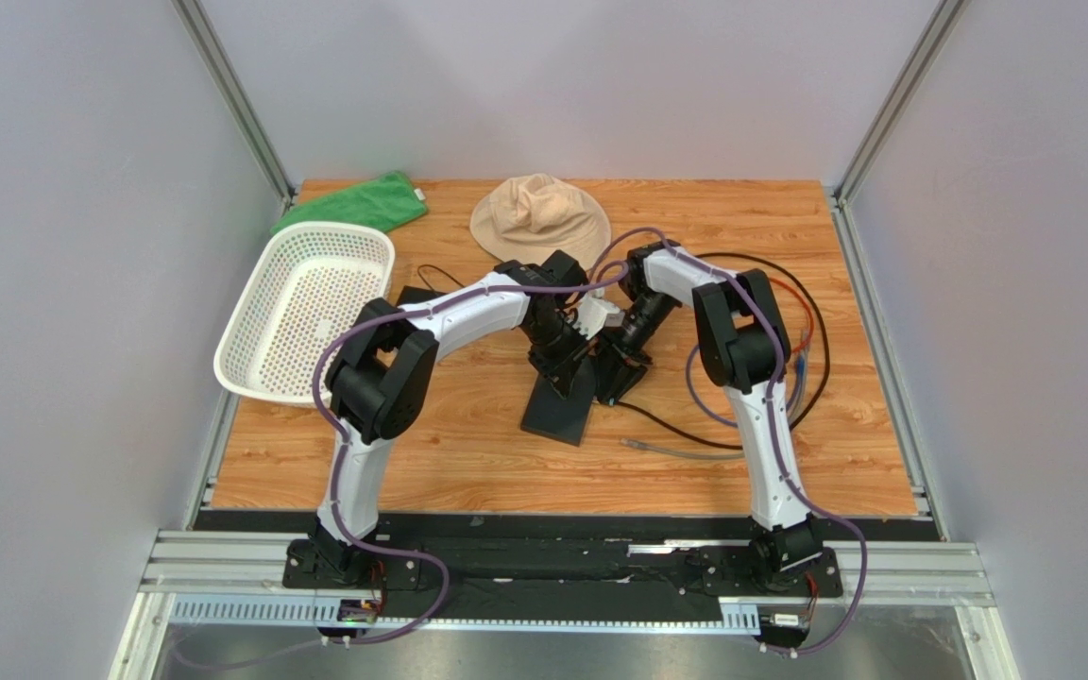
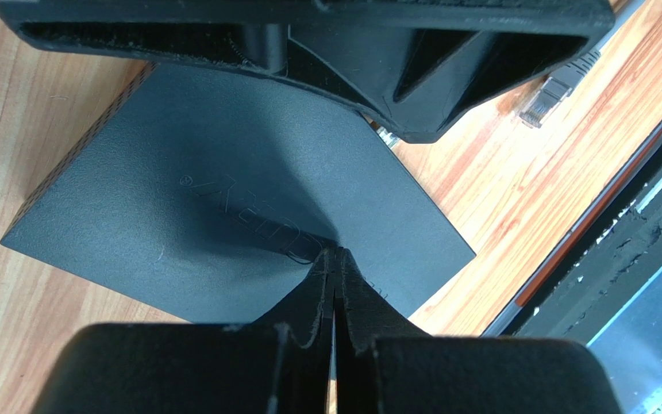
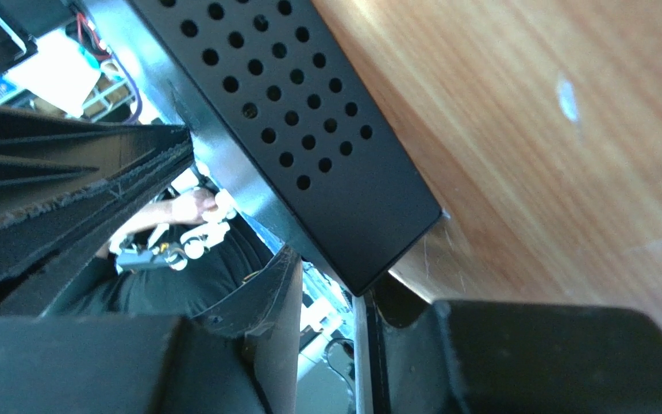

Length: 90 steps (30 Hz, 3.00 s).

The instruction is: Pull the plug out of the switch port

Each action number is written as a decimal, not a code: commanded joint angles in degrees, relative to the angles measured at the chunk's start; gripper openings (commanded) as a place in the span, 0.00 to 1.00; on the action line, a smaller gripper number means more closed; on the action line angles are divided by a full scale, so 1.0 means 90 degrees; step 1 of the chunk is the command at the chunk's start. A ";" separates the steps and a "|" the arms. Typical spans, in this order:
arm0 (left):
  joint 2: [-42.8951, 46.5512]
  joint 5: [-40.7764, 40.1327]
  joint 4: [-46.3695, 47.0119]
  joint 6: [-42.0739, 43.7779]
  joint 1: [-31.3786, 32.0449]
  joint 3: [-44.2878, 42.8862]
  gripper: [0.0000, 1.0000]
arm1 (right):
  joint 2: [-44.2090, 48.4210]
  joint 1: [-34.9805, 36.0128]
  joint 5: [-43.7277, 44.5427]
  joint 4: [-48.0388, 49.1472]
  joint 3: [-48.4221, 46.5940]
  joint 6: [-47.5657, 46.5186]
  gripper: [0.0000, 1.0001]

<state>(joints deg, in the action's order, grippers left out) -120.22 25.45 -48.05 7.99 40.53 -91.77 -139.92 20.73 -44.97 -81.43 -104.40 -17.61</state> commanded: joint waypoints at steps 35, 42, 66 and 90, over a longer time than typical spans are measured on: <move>-0.0441 -0.1685 -0.0178 0.0411 -0.0012 0.0314 0.00 | -0.0136 -0.0565 0.0222 0.0944 0.0058 0.0580 0.33; -0.0518 -0.1666 -0.0178 0.0460 -0.0031 0.0294 0.00 | -0.0342 -0.0546 -0.0071 0.1106 0.0388 0.0413 0.56; -0.0548 -0.1568 -0.0071 0.0421 -0.0031 0.0519 0.00 | 0.0019 0.0147 0.0787 0.2583 0.1493 0.1087 0.53; -0.0616 -0.1549 -0.0022 0.0294 -0.0031 0.0538 0.00 | -0.0411 0.0402 0.2964 0.1500 0.1131 0.1830 0.00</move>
<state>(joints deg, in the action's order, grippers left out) -119.24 19.57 -48.58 8.21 40.32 -91.48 -135.72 22.17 -43.99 -72.51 -98.37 -5.52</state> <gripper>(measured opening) 0.007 0.131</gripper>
